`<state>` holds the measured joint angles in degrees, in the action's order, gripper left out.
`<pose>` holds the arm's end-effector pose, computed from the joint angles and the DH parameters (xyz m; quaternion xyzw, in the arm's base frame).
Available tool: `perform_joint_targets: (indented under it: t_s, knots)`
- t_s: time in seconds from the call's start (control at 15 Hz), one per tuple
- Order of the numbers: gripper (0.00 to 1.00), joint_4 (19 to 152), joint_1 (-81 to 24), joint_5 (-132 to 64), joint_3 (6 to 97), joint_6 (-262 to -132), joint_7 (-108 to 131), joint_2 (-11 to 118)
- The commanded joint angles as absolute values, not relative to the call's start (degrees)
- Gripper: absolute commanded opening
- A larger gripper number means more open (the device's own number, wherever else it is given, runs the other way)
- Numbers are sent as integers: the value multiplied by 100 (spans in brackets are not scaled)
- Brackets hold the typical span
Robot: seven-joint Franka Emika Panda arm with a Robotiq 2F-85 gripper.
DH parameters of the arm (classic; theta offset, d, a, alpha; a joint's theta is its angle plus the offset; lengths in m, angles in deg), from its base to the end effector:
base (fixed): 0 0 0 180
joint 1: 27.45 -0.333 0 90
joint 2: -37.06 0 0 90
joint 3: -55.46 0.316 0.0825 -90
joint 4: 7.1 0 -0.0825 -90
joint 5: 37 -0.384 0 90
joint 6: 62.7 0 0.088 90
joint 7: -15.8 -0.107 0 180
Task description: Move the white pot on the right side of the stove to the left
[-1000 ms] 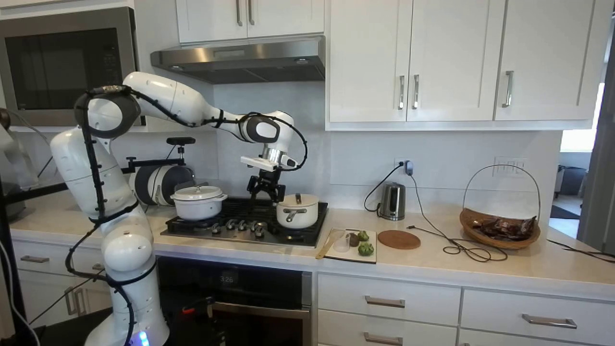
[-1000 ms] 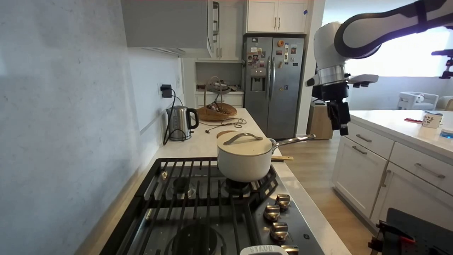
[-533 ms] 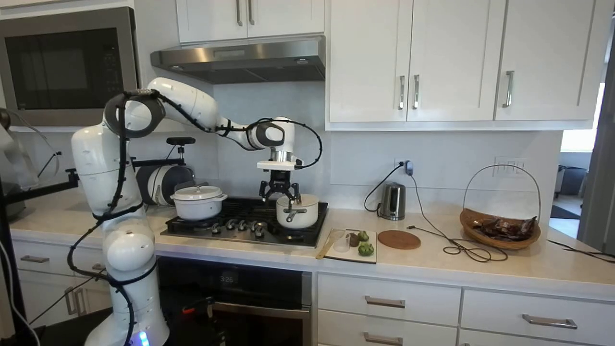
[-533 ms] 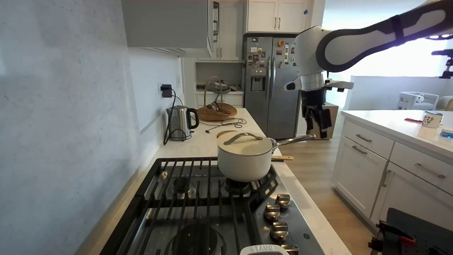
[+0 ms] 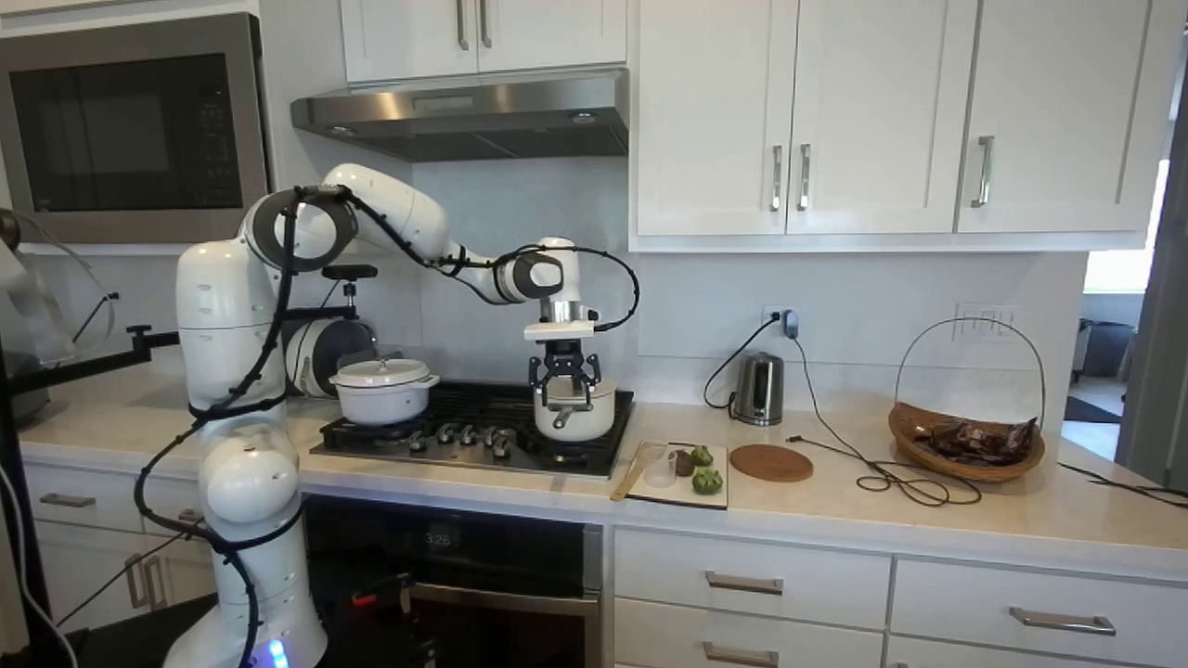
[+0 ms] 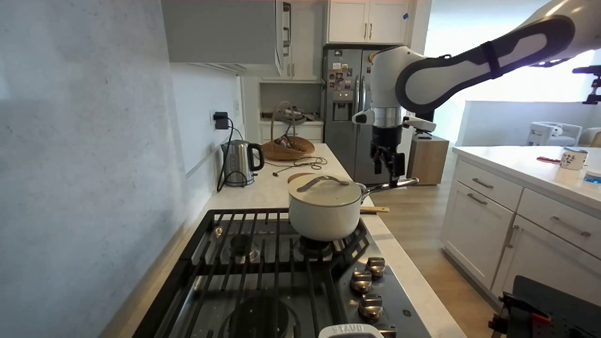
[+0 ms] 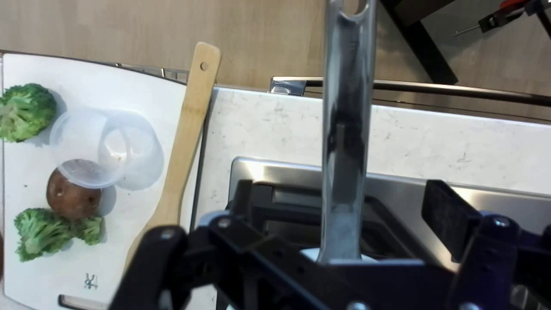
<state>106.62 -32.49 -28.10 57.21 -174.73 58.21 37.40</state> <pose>0.5505 0.0552 0.4580 0.8937 0.4426 -0.0386 0.0625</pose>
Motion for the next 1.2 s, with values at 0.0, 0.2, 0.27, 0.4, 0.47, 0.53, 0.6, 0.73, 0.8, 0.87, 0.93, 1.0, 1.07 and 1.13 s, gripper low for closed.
perform_joint_targets:
  t_s: [0.0,0.2,0.27,0.4,0.47,0.53,0.6,0.73,0.8,0.87,0.93,1.0,1.07,1.13]
  knots:
    - [100,10217,-3116,-2797,5748,-17245,6401,4146]
    - [100,10010,-3065,-2791,5788,-17162,6770,4386]
    - [100,9945,-3057,-2799,5800,-17129,6862,4448]
    - [100,9848,-3056,-2824,5831,-17087,7018,4546]
    - [100,9814,-3059,-2827,5845,-17069,7069,4585]
    - [100,9783,-3067,-2834,5866,-17036,7078,4620]
    - [100,9754,-3070,-2845,5888,-17007,7117,4644]
    - [100,9720,-3080,-2856,5932,-16948,7134,4672]
    - [100,9705,-3083,-2854,5955,-16917,7135,4682]
    - [100,9682,-3084,-2857,5976,-16884,7137,4694]
    - [100,9672,-3085,-2869,5997,-16866,7142,4698]
    - [100,9667,-3085,-2879,6016,-16851,7152,4703]
    - [100,9663,-3089,-2885,6035,-16841,7163,4708]
    - [100,9651,-3093,-2891,6051,-16818,7177,4722]
